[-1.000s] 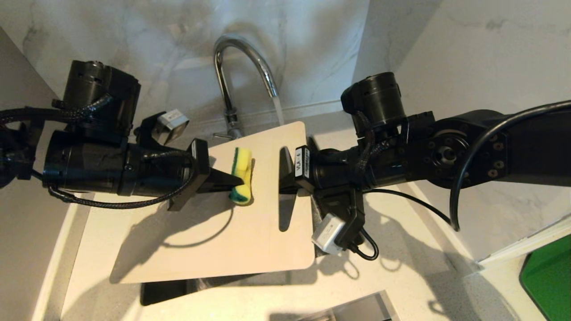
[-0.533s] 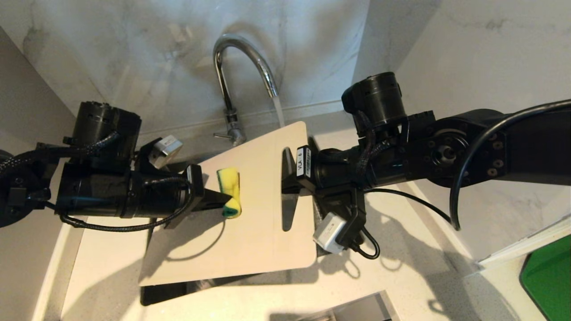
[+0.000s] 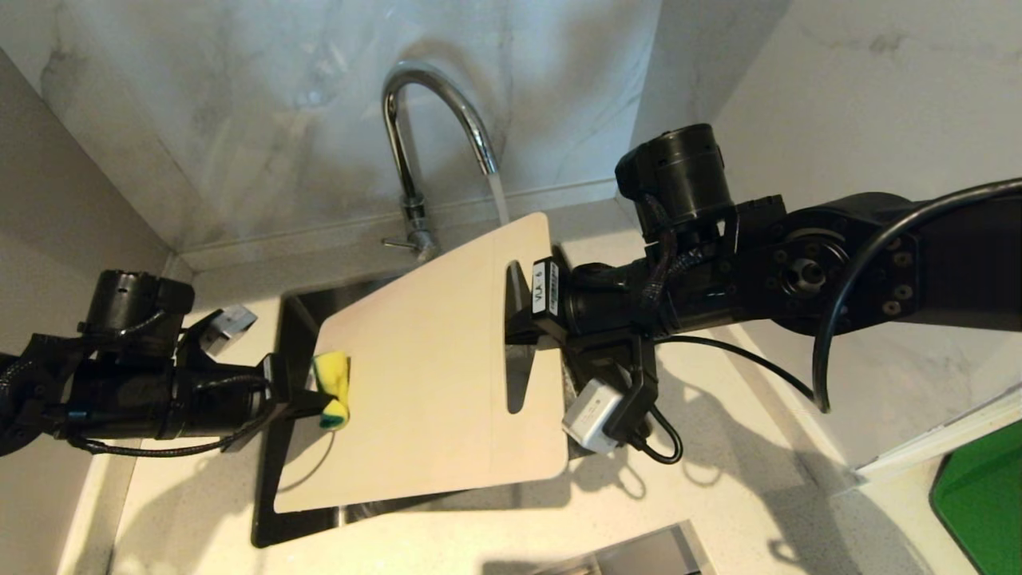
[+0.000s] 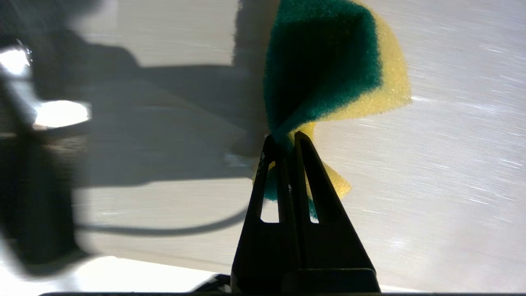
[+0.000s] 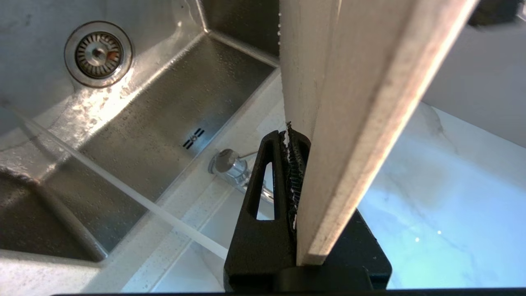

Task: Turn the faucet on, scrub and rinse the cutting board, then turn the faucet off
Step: Scrub the cutting board underwater

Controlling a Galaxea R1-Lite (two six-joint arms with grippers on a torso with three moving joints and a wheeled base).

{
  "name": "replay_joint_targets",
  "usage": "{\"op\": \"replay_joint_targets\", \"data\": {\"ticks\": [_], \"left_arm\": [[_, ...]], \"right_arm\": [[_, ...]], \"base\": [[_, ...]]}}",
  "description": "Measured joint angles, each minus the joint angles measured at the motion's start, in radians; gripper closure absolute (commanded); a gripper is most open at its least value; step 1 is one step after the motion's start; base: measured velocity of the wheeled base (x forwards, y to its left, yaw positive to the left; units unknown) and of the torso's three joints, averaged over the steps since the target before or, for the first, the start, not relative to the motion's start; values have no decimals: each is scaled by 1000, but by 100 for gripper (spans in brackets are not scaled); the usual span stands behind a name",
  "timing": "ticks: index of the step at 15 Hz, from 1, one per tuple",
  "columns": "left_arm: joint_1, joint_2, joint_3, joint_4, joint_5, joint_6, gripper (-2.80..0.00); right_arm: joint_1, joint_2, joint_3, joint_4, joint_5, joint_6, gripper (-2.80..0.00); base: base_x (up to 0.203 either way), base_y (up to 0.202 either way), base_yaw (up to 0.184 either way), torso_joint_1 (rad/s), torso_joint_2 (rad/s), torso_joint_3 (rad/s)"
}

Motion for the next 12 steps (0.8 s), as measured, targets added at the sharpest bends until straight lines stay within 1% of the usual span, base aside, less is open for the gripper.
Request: {"op": "replay_joint_targets", "data": {"ticks": [4, 6, 8, 10, 12], "left_arm": [[112, 41, 97, -113, -17, 49, 0], [171, 52, 130, -125, -44, 77, 0], [225, 60, 144, -128, -69, 87, 0], [252, 61, 143, -128, -70, 89, 0], [254, 41, 119, -122, -71, 73, 0]], "right_arm": [[0, -14, 12, -1, 0, 0, 0], [0, -18, 16, -1, 1, -1, 0], [0, -18, 18, -2, 1, 0, 0], [0, -19, 20, -4, 1, 0, 0], [-1, -21, 26, -6, 1, -1, 0]], "base": [[0, 0, 0, 0, 0, 0], [0, 0, 0, 0, 0, 0], [0, 0, 0, 0, 0, 0], [0, 0, 0, 0, 0, 0], [0, 0, 0, 0, 0, 0]]}}
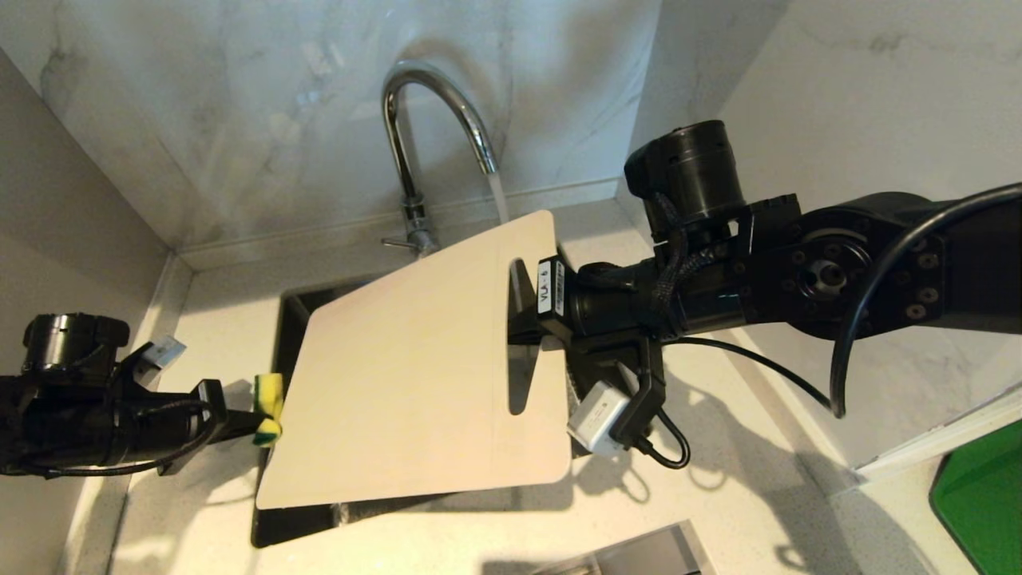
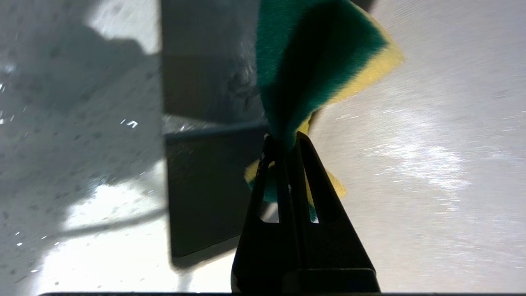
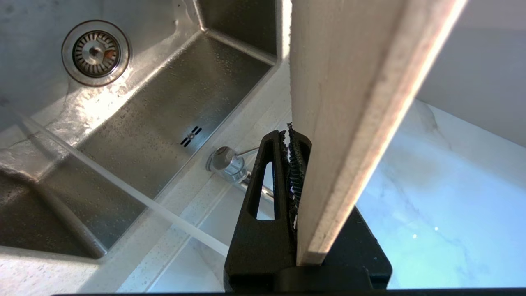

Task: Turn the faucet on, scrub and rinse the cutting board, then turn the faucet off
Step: Scrub the cutting board underwater

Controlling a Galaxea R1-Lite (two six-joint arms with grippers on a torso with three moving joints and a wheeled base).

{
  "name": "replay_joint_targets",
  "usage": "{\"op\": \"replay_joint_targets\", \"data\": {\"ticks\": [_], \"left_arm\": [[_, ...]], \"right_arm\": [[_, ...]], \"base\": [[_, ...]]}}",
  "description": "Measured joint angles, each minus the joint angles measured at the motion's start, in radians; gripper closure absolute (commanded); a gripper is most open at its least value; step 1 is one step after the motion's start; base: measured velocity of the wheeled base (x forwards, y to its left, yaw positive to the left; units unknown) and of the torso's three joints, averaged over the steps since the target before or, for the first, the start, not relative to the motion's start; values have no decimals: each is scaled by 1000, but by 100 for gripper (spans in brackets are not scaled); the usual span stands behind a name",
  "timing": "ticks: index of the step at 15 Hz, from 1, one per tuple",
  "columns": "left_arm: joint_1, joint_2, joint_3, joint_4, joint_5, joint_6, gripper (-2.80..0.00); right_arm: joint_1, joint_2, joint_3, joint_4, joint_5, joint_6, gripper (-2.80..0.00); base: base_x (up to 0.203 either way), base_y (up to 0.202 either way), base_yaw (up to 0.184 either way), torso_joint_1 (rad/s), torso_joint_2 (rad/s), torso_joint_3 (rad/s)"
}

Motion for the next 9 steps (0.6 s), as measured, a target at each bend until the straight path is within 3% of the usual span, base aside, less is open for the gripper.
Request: {"op": "replay_joint_targets", "data": {"ticks": [4, 7, 9], "left_arm": [[-114, -101, -132, 103, 7, -111, 0], [-290, -168, -303, 269, 39, -210, 0], [-458, -194, -375, 323, 115, -254, 0]], "right_arm": [[1, 4, 3, 0, 1, 1, 0], [1, 9, -1, 0, 0, 0, 0], [0, 11, -4, 1, 0, 1, 0]], "base": [[0, 0, 0, 0, 0, 0], [0, 0, 0, 0, 0, 0], [0, 0, 0, 0, 0, 0]]}}
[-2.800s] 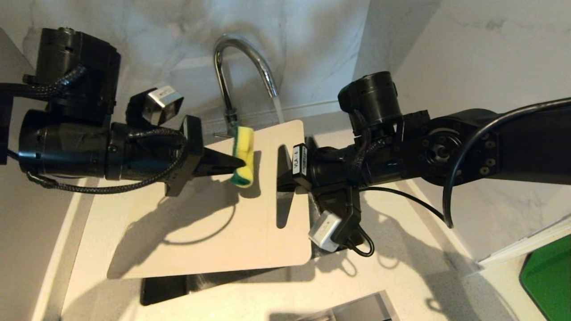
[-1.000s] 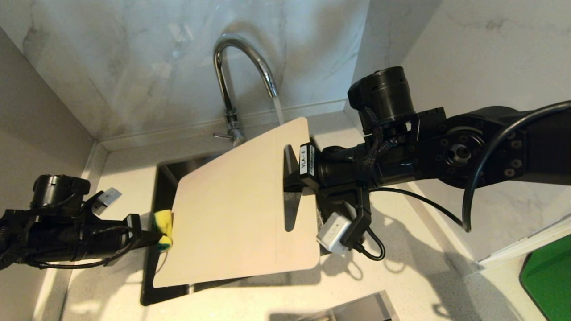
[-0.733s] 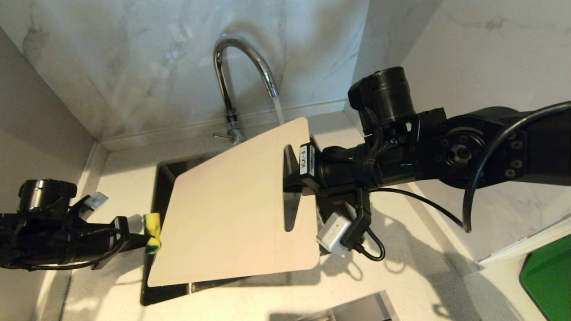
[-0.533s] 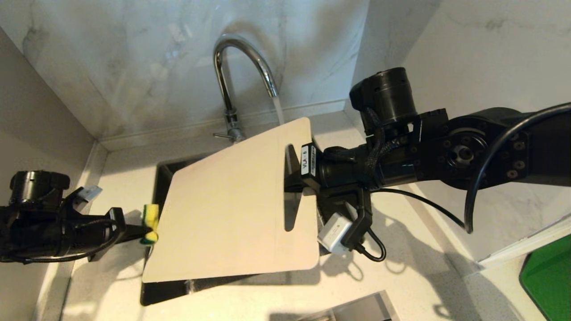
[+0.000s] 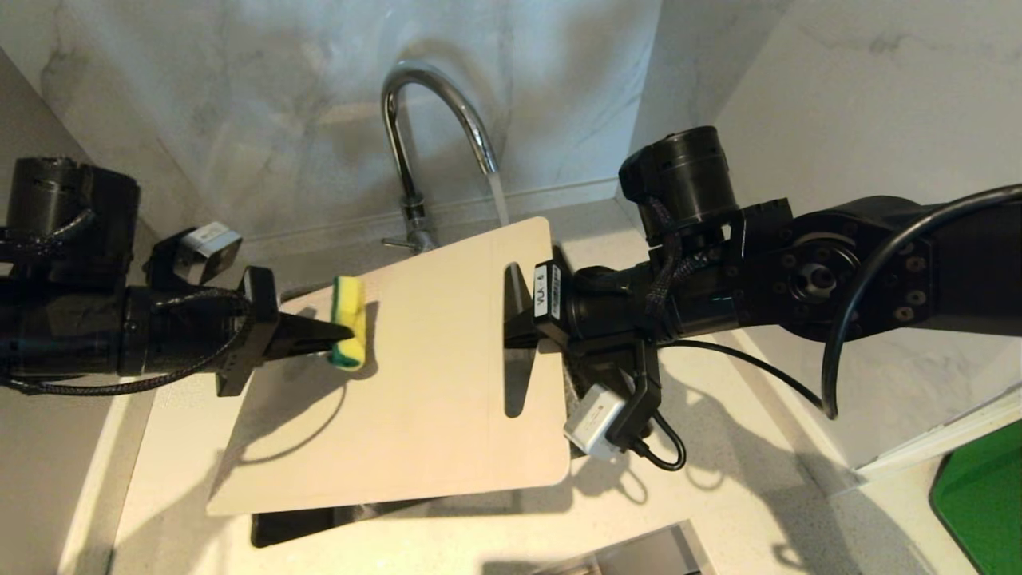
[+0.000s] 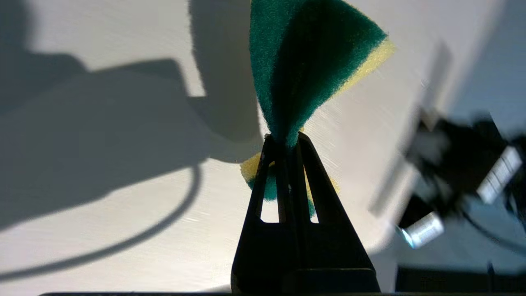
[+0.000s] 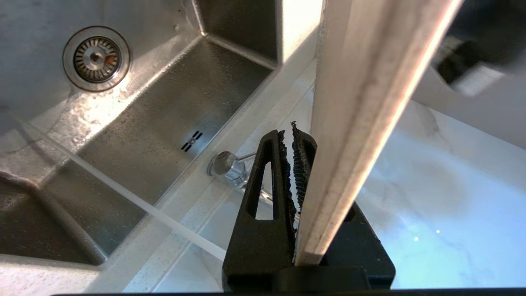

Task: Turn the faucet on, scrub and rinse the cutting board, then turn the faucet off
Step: Scrub the cutting board underwater

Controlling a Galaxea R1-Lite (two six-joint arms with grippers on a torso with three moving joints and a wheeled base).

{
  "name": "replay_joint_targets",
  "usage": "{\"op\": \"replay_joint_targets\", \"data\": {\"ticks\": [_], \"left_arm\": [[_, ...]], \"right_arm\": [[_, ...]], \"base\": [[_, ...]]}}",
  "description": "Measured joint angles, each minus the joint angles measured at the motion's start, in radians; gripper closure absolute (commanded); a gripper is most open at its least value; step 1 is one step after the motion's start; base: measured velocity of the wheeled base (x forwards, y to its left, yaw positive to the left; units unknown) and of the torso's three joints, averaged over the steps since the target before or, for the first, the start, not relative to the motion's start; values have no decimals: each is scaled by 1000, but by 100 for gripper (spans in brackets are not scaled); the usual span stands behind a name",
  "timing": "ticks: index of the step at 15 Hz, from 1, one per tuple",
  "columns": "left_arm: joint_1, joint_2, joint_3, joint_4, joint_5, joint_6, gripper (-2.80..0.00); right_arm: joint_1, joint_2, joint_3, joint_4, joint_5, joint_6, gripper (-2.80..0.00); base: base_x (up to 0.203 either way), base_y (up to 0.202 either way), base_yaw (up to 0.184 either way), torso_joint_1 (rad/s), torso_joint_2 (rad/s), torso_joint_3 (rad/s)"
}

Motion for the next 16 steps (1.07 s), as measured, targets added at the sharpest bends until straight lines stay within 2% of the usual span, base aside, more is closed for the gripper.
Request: {"op": "replay_joint_targets", "data": {"ticks": [3, 6, 8, 11, 14, 16], "left_arm": [[-222, -10, -31, 13, 125, -20, 0], [-325, -3, 0, 13, 181, -12, 0], [-337, 12, 63, -31, 205, 28, 0], [-310, 42, 150, -155, 218, 42, 0], [-272, 52, 217, -163, 219, 48, 0], [-242, 56, 277, -207, 215, 48, 0]], "right_arm": [[-6, 1, -14, -1, 0, 13, 0], [-9, 2, -17, 0, 2, 14, 0], [-13, 2, -19, 2, 3, 13, 0], [-15, 4, -18, 1, -2, 13, 0], [-25, 4, -18, 2, 1, 13, 0], [-30, 5, -17, 1, 3, 13, 0]], "base": [[0, 0, 0, 0, 0, 0], [0, 0, 0, 0, 0, 0], [0, 0, 0, 0, 0, 0], [0, 0, 0, 0, 0, 0], [0, 0, 0, 0, 0, 0], [0, 0, 0, 0, 0, 0]]}}
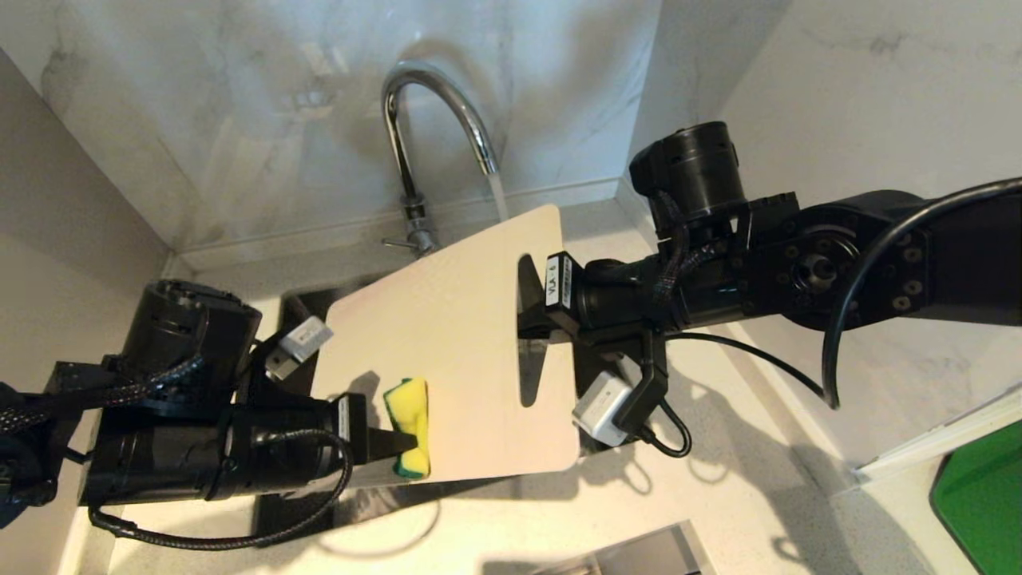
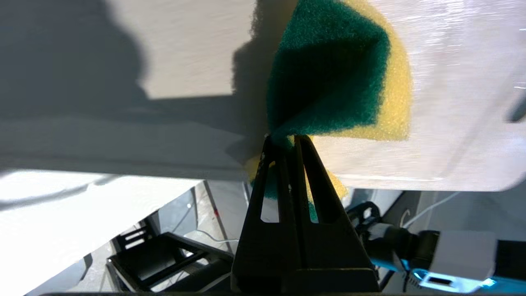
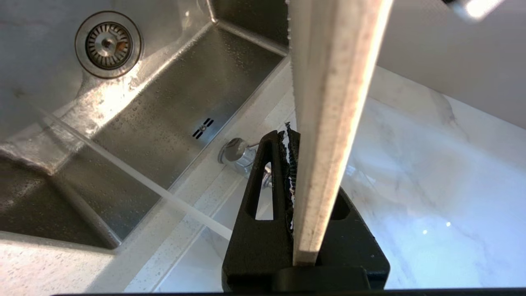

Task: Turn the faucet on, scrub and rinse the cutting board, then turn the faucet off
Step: Scrub the cutting board underwater

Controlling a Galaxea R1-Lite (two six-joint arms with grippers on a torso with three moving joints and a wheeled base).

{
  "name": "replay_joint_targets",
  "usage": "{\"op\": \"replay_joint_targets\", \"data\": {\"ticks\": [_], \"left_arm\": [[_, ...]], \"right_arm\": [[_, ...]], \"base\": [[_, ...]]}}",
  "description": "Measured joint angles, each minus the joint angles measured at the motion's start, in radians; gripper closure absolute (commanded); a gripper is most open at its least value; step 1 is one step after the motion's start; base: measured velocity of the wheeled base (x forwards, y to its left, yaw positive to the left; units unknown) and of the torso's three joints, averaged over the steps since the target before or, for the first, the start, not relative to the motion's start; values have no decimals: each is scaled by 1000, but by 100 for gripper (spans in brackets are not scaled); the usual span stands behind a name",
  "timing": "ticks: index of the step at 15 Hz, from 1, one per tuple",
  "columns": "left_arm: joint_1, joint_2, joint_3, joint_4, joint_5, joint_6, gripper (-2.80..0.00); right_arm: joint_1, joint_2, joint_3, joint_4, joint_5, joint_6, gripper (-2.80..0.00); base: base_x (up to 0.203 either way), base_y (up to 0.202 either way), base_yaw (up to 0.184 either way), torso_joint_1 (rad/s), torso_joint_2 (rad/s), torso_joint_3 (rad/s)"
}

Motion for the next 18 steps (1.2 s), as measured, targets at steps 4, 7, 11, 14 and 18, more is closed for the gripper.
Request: {"op": "replay_joint_targets", "data": {"ticks": [4, 7, 11, 14, 18], "left_arm": [[99, 15, 151, -163, -45, 43, 0], [240, 63, 230, -251, -122, 93, 0], [403, 124, 288, -305, -220, 169, 0], [495, 159, 325, -329, -258, 221, 0], [596, 194, 358, -366, -293, 280, 0]], "right_arm": [[-2, 0, -1, -1, 2, 2, 0], [-2, -2, -2, -2, 3, 2, 0], [-1, -9, 2, -1, 6, 3, 0], [-1, -12, 3, -1, 6, 2, 0], [-1, -18, 6, -1, 6, 3, 0]], "base": [[0, 0, 0, 0, 0, 0], [0, 0, 0, 0, 0, 0], [0, 0, 0, 0, 0, 0], [0, 0, 0, 0, 0, 0], [0, 0, 0, 0, 0, 0]]}}
